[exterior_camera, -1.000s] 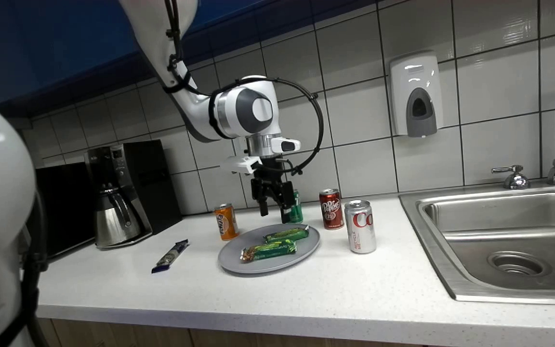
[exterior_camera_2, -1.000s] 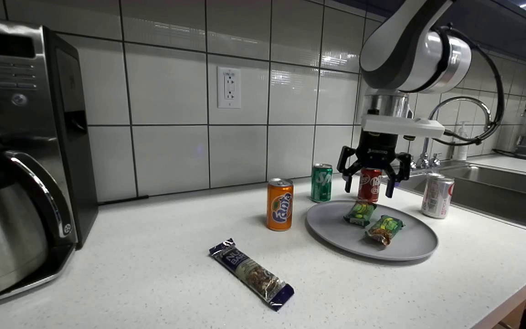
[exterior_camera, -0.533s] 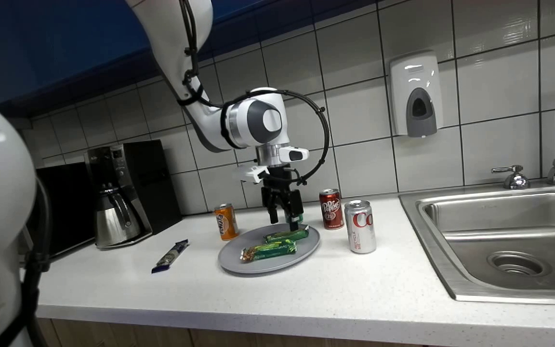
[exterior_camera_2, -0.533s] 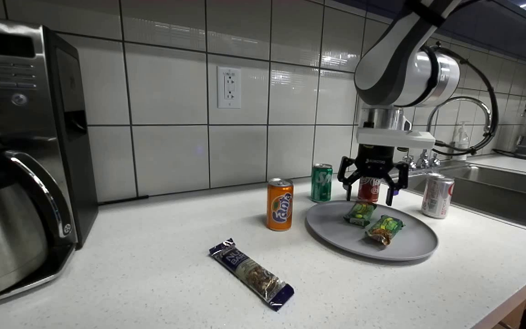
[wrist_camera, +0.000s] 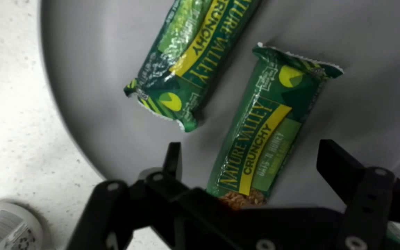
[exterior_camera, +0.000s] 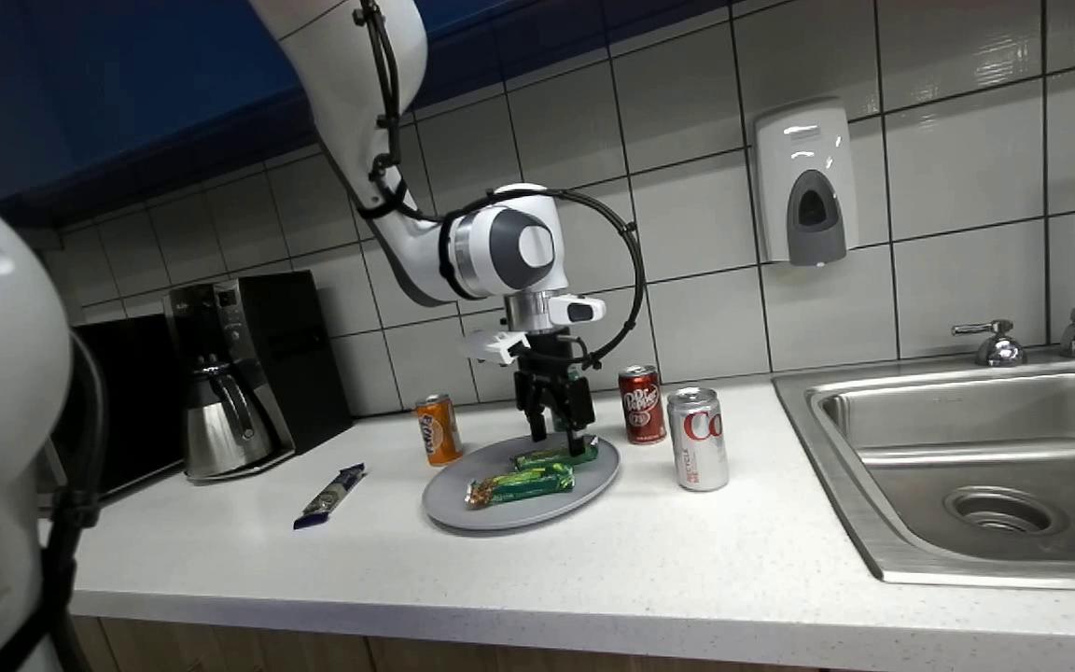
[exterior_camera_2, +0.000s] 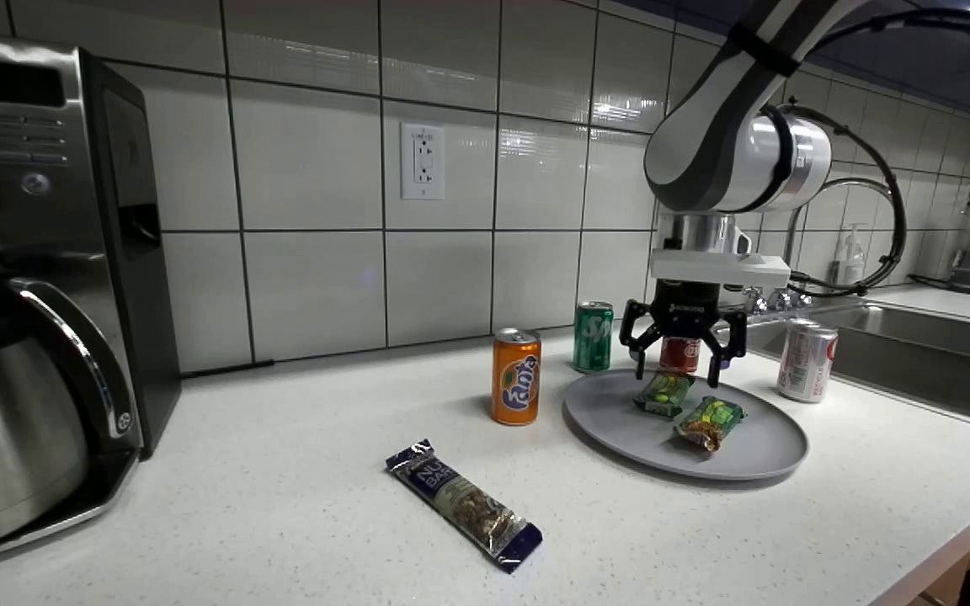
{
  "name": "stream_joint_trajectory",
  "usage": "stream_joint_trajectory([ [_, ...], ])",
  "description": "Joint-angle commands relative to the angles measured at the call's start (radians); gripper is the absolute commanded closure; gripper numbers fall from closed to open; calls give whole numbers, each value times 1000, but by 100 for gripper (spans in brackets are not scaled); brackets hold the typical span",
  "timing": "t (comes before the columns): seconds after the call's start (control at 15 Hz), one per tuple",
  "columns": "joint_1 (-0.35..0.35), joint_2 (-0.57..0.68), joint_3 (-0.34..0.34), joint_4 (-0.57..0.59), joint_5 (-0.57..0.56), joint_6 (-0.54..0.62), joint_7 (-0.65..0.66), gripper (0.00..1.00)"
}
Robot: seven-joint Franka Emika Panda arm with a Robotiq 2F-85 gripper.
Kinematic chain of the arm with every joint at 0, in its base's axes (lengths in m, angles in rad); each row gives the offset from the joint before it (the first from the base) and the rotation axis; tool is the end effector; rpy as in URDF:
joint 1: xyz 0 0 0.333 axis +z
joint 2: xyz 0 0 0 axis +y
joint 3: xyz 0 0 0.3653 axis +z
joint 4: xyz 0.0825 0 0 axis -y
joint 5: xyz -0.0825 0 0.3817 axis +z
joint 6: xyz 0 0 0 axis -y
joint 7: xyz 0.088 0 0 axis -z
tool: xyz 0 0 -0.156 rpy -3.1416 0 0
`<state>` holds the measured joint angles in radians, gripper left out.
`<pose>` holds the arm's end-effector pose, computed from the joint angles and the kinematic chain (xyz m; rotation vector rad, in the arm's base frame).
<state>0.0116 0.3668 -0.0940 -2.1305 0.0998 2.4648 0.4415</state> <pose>0.5847 -0.0452 0.2309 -2.9814 0.9173 0.0533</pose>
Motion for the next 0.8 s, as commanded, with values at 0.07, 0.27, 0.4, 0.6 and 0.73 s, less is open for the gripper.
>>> stream_joint_trajectory([
  [0.07, 15, 29, -13, 40, -15, -18, 30, 0],
  [0.27, 15, 38, -13, 47, -12, -18, 29, 0],
  [0.4, 15, 43, -14, 51, -11, -18, 28, 0],
  [0.6, 15, 46, -13, 51, -9, -18, 26, 0],
  [0.73, 15, 47, -13, 51, -9, -18, 25, 0],
])
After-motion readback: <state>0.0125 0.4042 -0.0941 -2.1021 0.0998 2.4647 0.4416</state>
